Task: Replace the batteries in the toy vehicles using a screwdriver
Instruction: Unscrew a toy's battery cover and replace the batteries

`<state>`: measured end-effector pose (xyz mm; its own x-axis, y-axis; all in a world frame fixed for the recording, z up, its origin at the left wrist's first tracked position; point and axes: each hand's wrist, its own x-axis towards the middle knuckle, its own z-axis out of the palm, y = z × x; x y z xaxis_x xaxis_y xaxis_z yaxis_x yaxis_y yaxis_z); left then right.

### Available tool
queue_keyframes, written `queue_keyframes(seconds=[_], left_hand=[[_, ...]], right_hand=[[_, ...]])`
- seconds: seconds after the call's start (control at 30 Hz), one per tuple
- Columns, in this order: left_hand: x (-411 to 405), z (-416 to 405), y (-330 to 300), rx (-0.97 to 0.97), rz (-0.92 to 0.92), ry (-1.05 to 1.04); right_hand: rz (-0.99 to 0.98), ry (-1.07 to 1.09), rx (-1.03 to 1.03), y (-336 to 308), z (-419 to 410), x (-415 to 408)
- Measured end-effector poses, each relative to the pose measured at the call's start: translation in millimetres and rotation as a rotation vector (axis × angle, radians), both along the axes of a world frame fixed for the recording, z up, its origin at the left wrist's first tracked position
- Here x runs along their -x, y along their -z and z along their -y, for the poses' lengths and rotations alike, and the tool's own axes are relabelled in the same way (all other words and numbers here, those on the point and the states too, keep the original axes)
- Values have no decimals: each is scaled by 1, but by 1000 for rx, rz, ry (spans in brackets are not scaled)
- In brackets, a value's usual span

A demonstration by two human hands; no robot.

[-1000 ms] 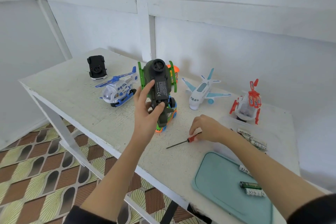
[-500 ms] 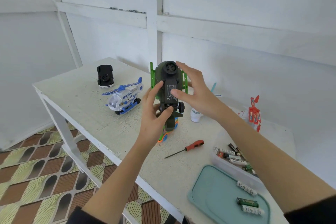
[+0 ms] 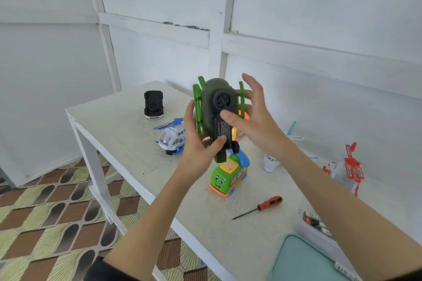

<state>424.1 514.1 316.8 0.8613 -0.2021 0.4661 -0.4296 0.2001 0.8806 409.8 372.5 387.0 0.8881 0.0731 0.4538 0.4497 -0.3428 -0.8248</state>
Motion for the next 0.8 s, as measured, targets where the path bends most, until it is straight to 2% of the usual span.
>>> queue_keyframes(seconds=[0.1,0.2,0.4,0.5,0.67,0.8], left_hand=[[-31,-24,-6,-31,8,-5],[-66,-53,-14,-116,1,25],[-149,-118,-23,-368,138,-9],[-174,-140,-32,-425,104,88],[-201,-154,-41,-378,-11,312],[-208,-148,-32,-283,-72,377]], right_hand=[[-211,-43,-117,-12,-17,-31],[-294,-61,-102,-18,-36,-69],[-124,12,-85,-12,-82,-133],[-64,54,-102,-2,-98,-157],[17,90,-79,14,-107,-178],[2,77,-26,16,-104,-188]])
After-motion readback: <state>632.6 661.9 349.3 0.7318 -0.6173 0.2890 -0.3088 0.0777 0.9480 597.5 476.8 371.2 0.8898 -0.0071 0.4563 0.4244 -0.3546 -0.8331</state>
